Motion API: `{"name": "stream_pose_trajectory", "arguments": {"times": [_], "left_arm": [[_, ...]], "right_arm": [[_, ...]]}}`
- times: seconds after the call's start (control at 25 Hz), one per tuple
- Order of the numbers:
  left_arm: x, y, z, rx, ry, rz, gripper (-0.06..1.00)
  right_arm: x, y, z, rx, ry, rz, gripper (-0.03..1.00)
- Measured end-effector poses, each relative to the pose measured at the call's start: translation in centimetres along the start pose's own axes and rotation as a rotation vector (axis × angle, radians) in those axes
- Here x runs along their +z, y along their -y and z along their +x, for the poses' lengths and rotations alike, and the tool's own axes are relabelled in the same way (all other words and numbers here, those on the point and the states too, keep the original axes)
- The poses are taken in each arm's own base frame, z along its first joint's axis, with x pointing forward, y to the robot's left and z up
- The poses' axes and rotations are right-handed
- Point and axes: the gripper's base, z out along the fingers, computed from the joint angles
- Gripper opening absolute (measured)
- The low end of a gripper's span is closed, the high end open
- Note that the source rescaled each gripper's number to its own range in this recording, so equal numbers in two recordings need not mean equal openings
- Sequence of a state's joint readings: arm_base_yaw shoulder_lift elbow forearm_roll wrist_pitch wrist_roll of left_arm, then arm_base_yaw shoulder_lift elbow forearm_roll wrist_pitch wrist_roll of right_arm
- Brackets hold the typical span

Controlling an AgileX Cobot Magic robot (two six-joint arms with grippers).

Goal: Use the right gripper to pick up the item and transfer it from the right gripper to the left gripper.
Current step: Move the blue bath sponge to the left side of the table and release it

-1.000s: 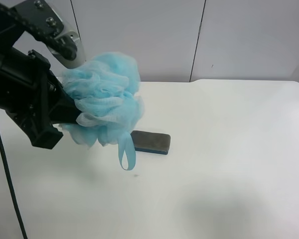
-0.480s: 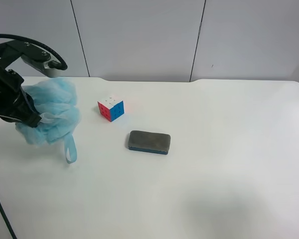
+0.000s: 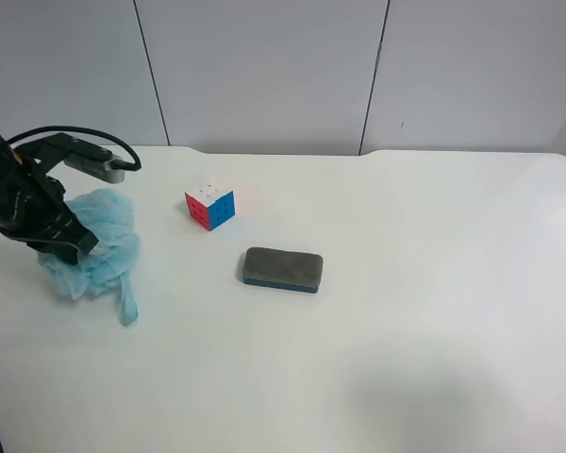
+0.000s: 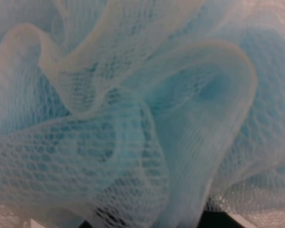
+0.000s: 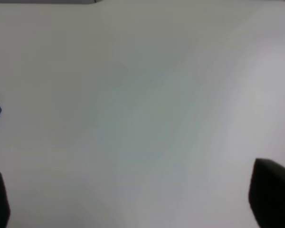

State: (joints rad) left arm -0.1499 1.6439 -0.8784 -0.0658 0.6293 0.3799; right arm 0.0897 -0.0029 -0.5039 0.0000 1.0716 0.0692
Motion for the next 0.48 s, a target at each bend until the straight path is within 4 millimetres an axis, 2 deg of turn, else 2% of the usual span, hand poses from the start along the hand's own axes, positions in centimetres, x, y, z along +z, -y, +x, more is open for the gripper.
{"name": "stream_pose_trajectory", "arguments": {"times": [0.16, 0.24, 0.32, 0.4, 0.48], "left_arm": [[1.6, -0.2, -0.2, -0.004, -0.006, 0.0, 0.0], [1.7, -0.2, -0.3, -0.004, 0.004, -0.004, 0.05], [1.7, -0.3, -0.5, -0.006, 0.02, -0.009, 0.25], [1.7, -0.3, -0.7, -0.019, 0.038, -0.01, 0.63], [1.7, -0.2, -0.7, -0.032, 0.044, -0.006, 0.87]], "right_arm": [[0.0, 0.0, 0.0, 0.0, 0.0, 0.0, 1.0], [0.0, 0.0, 0.0, 0.0, 0.0, 0.0, 1.0], [0.0, 0.0, 0.0, 0.0, 0.0, 0.0, 1.0], [0.0, 0.0, 0.0, 0.0, 0.0, 0.0, 1.0], [0.0, 0.0, 0.0, 0.0, 0.0, 0.0, 1.0]]}}
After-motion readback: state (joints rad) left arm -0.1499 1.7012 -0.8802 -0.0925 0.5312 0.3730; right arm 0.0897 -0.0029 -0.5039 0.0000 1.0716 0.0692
